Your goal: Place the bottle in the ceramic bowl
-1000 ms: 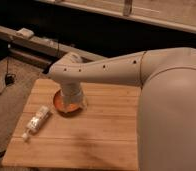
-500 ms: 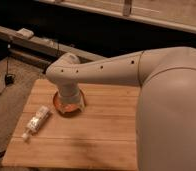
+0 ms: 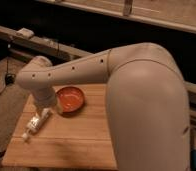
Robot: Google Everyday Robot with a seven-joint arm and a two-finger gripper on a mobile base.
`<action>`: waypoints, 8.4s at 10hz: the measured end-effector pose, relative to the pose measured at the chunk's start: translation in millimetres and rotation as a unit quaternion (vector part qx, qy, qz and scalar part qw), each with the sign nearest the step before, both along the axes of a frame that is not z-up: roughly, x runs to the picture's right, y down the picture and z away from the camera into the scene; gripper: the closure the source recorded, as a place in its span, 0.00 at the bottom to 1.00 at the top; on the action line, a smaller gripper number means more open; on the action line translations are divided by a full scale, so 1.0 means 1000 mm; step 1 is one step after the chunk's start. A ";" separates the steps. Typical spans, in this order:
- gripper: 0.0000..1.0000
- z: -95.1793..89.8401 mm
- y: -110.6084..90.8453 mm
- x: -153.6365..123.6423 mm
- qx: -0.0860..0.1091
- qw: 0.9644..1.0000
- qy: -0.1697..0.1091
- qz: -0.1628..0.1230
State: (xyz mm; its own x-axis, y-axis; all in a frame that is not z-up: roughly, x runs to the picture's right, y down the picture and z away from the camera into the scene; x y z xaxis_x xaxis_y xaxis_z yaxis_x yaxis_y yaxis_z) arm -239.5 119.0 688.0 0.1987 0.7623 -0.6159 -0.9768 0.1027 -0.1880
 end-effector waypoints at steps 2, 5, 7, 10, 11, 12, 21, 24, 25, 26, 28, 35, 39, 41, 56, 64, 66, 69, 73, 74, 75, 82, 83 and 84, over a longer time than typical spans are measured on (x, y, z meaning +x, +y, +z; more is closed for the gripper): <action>0.35 0.009 0.005 -0.039 -0.003 1.000 -0.017 -0.011; 0.35 0.027 0.010 -0.086 -0.013 0.999 -0.037 -0.028; 0.35 0.038 0.018 -0.112 -0.021 0.998 -0.046 -0.037; 0.35 0.055 0.030 -0.129 -0.033 0.998 -0.039 -0.038; 0.35 0.057 0.034 -0.134 -0.036 0.998 -0.036 -0.034; 0.35 0.064 0.038 -0.136 -0.040 0.998 -0.027 -0.028; 0.35 0.100 0.043 -0.128 -0.061 0.997 0.036 0.006; 0.35 0.110 0.051 -0.127 -0.071 0.996 0.045 0.007; 0.35 0.112 0.054 -0.127 -0.075 0.996 0.047 0.006; 0.35 0.114 0.060 -0.128 -0.079 0.996 0.048 0.007; 0.35 0.118 0.066 -0.126 -0.084 0.995 0.054 0.012; 0.35 0.131 0.080 -0.104 -0.094 0.992 0.084 0.033; 0.35 0.140 0.071 -0.082 -0.092 0.990 0.096 0.051; 0.35 0.141 0.064 -0.084 -0.089 0.990 0.092 0.060; 0.86 0.126 0.054 -0.101 -0.064 0.995 0.049 0.056; 1.00 0.095 -0.022 -0.075 -0.036 0.998 0.008 0.053; 1.00 0.103 -0.053 -0.046 -0.035 0.997 0.009 0.066; 1.00 0.112 -0.080 -0.008 -0.034 0.996 0.025 0.080; 0.67 0.130 -0.071 0.020 -0.043 0.994 0.070 0.066; 0.59 0.135 -0.068 0.024 -0.045 0.994 0.078 0.063; 0.48 0.141 -0.065 0.029 -0.048 0.993 0.087 0.062; 0.30 0.161 -0.076 0.053 -0.042 0.989 0.123 0.073; 0.30 0.161 -0.080 0.053 -0.039 0.989 0.124 0.073; 0.30 0.161 -0.083 0.054 -0.036 0.989 0.125 0.073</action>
State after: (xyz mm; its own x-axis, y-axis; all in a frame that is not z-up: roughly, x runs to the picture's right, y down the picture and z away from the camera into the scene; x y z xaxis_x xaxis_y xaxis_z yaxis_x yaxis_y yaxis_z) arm -185.2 35.9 849.0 -0.0752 0.7238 -0.6859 -0.9971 -0.0470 0.0597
